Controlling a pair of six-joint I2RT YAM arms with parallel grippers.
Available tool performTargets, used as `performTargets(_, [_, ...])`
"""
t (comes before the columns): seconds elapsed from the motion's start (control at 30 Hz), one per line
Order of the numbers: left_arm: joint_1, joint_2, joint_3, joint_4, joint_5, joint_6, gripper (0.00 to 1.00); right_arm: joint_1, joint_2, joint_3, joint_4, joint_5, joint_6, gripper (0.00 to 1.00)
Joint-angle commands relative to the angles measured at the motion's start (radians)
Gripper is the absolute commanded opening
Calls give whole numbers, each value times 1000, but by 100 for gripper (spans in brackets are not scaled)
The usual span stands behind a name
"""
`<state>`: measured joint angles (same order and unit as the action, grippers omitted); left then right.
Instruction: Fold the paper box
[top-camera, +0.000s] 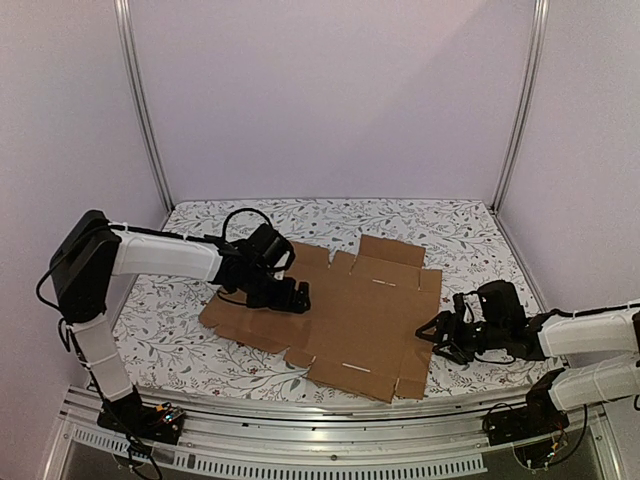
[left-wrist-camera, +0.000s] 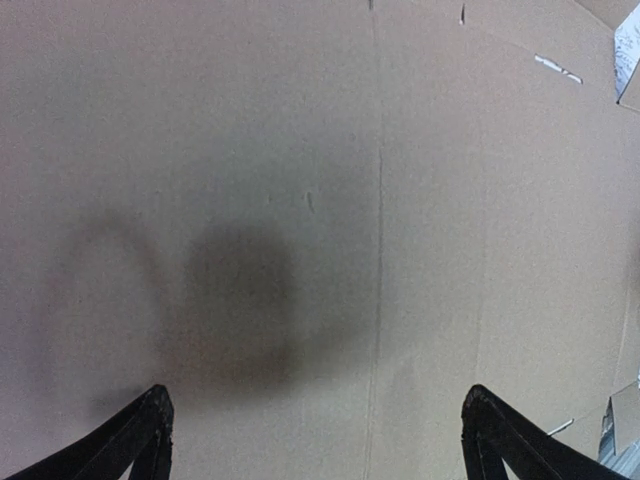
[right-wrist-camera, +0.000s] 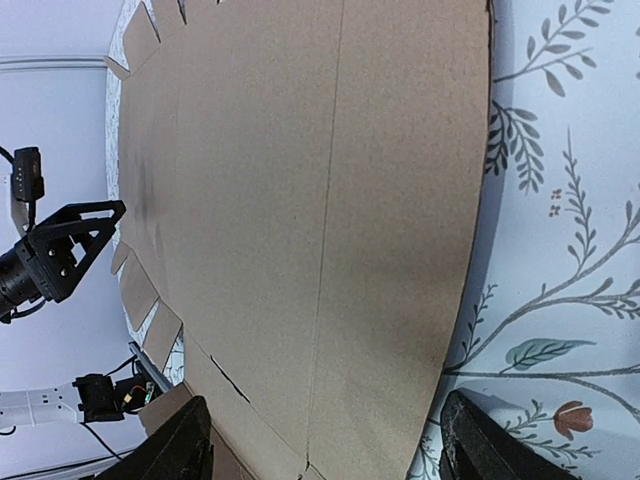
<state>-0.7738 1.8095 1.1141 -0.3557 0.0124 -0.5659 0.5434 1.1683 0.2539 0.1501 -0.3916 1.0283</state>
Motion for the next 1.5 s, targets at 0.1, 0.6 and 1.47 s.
performTargets(0.1, [-21, 50, 19, 14, 10, -26, 98, 6, -6, -35, 46, 7, 17, 77])
performTargets(0.6, [-32, 85, -2, 10, -2, -31, 98, 8, -9, -65, 240, -25, 74, 77])
performTargets(1.47, [-50, 83, -11, 4, -9, -34, 98, 90, 122, -33, 279, 17, 81, 65])
